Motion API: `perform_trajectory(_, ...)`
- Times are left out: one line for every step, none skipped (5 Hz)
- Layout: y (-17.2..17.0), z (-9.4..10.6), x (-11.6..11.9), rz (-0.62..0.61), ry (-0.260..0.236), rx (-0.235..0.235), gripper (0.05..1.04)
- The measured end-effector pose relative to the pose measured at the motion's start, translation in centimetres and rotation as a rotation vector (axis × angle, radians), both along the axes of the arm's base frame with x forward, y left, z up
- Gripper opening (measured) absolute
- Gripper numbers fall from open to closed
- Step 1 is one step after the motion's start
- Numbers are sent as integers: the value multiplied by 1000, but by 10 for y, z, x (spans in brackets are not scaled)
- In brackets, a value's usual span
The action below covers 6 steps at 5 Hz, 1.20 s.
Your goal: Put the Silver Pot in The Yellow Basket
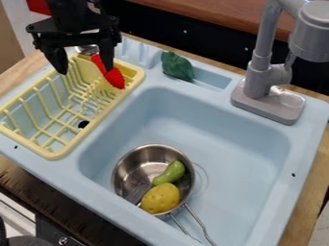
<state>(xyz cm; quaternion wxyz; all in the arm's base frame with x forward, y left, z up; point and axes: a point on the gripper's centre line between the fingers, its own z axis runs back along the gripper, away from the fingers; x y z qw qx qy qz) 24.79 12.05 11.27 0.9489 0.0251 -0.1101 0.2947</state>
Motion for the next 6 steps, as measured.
perform_trajectory(-2,-7,-4,6,27,-14,999)
perform_trajectory(-33,-13,-8,29,99,-61,999)
perform_trajectory(-65,-10,-8,60,81,-87,999)
perform_trajectory(-92,-9,-12,110,84,-97,999)
perform_trajectory(-131,-23,-18,114,81,-128,999)
perform_trajectory(-155,-41,-23,101,96,-158,999)
